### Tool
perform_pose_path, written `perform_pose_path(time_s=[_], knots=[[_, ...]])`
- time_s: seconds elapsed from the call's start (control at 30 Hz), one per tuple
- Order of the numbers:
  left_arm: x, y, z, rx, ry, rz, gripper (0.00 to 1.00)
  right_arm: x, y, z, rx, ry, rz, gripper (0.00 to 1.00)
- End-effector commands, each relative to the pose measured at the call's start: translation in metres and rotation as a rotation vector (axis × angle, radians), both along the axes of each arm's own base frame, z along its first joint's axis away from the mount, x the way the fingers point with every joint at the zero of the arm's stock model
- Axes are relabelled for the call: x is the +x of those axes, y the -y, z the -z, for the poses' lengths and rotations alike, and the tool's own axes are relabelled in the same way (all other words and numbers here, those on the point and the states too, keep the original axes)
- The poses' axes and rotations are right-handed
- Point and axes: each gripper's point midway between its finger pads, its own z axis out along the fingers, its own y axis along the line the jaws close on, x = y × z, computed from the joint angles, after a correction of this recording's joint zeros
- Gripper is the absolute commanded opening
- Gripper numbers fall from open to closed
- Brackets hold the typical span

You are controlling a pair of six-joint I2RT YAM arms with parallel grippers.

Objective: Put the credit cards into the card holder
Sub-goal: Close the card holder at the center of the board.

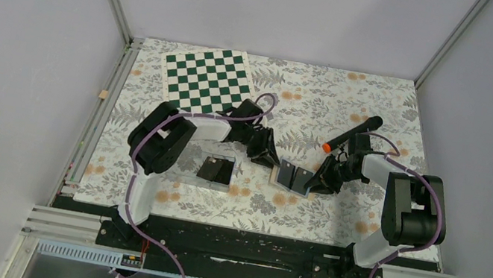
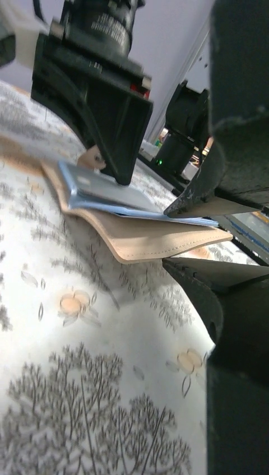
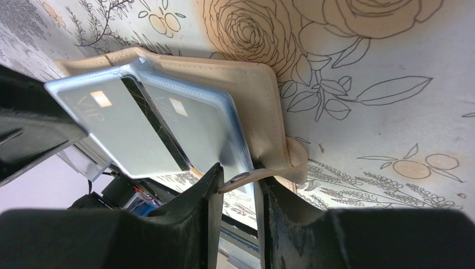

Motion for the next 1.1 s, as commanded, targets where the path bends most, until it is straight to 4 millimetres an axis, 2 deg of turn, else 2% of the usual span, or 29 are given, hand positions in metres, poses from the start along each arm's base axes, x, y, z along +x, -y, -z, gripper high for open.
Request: perform_pose_path(time_s=[0.0, 0.23, 0.6, 0.73, 0.87, 1.07], knots=[[-0.001, 0.022, -0.064, -0.178, 0.078, 0.043, 0.32, 0.008, 0.0, -0.003, -0.003, 0.016, -0.006, 0.33], [-0.014, 0.046, -0.073, -0.224, 0.072, 0.111, 0.31, 0.009, 0.0, -0.003, -0.003, 0.018, -0.004, 0.33], [-0.032, 0.082, -0.072, -0.265, 0.029, 0.213, 0.31, 0.01, 0.002, -0.009, -0.018, 0.031, -0.008, 0.33], [-0.036, 0.088, -0.056, -0.247, 0.006, 0.236, 0.32, 0.01, 0.006, -0.013, -0.043, 0.045, -0.013, 0.33], [-0.039, 0.084, -0.035, -0.192, -0.032, 0.234, 0.31, 0.01, 0.014, -0.016, -0.096, 0.05, -0.017, 0.33], [-0.038, 0.083, -0.018, -0.148, -0.048, 0.236, 0.31, 0.01, 0.02, -0.023, -0.128, 0.069, -0.023, 0.34]])
